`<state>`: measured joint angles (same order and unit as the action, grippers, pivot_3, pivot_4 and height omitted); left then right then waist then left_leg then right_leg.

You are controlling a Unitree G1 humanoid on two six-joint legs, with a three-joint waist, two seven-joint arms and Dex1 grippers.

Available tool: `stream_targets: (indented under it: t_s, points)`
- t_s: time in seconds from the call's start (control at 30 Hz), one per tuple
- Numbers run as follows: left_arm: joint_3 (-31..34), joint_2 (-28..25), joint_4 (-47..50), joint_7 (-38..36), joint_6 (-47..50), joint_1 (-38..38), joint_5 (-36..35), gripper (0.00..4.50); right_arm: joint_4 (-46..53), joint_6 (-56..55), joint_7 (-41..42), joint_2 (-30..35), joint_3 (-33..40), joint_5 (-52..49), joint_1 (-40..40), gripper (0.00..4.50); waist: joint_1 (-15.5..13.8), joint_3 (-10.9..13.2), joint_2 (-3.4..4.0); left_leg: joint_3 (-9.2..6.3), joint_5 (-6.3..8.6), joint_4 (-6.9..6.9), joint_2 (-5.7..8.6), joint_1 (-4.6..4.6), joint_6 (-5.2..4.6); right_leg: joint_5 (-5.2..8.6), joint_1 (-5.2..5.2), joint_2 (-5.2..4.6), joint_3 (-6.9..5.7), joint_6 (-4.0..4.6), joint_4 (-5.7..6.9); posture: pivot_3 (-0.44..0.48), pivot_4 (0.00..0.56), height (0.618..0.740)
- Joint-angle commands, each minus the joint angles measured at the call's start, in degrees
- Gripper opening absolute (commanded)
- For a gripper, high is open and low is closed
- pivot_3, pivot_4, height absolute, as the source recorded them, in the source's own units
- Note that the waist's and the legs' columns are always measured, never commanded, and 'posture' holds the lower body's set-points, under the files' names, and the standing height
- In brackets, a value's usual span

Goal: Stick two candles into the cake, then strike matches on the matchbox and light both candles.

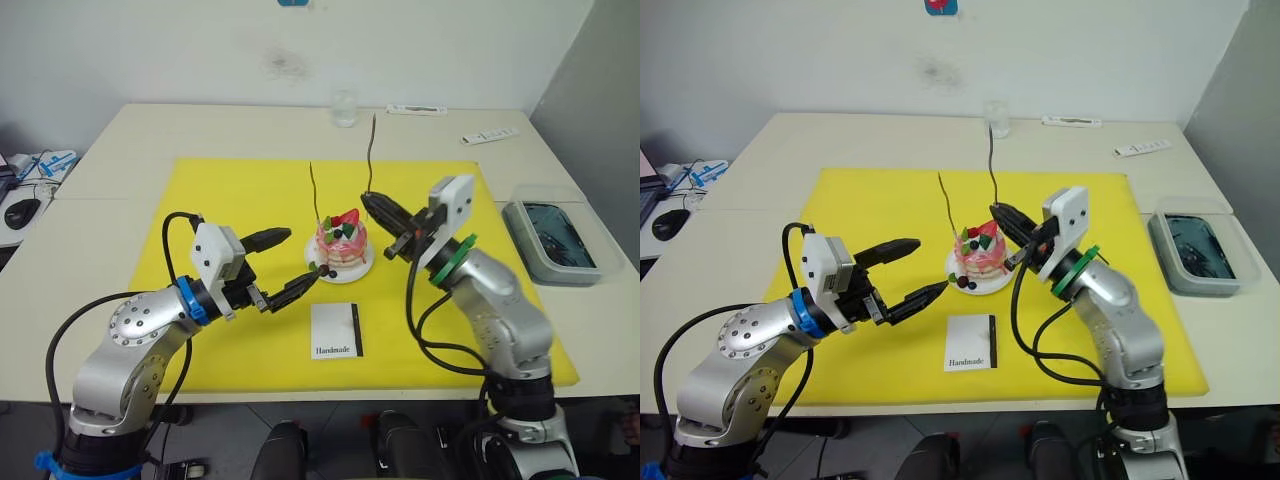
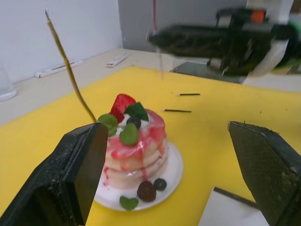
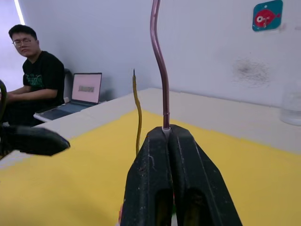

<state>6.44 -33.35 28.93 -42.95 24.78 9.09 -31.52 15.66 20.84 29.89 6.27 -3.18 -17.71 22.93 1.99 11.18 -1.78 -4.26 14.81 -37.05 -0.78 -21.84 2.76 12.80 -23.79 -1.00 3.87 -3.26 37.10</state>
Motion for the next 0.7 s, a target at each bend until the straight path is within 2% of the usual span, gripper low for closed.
stream_targets:
  t_s: [0.03,0.37,0.7]
  points:
    - [-0.4,0.0,0.3,-0.4,-0.2,1.8,-0.8,4.50,-4.0,-10.1,-0.3,-1.9,-1.0,2.1,0.4,0.03,0.0,0.0,0.00,0.00,0.00,0.00,0.00,0.01,0.00,0.00,0.00,0.01,0.00,0.01,0.01,0.000,0.150,0.740]
    - [-0.7,-1.8,-0.6,-2.4,-1.1,2.8,0.1,4.50,-14.0,-19.8,-0.4,-3.9,-1.7,3.6,0.7,0.03,0.2,0.0,0.01,-0.01,0.00,0.03,-0.02,0.02,0.00,0.02,0.00,0.03,-0.01,0.07,0.00,0.000,0.150,0.740]
    - [-0.5,-2.7,-1.1,-3.6,-1.6,2.8,0.2,4.50,-18.1,-22.4,-0.7,-3.6,-1.6,3.6,0.9,0.03,0.3,0.0,0.02,-0.02,0.00,0.04,-0.02,0.03,0.00,0.02,0.00,0.03,-0.01,0.08,0.02,0.000,0.150,0.740]
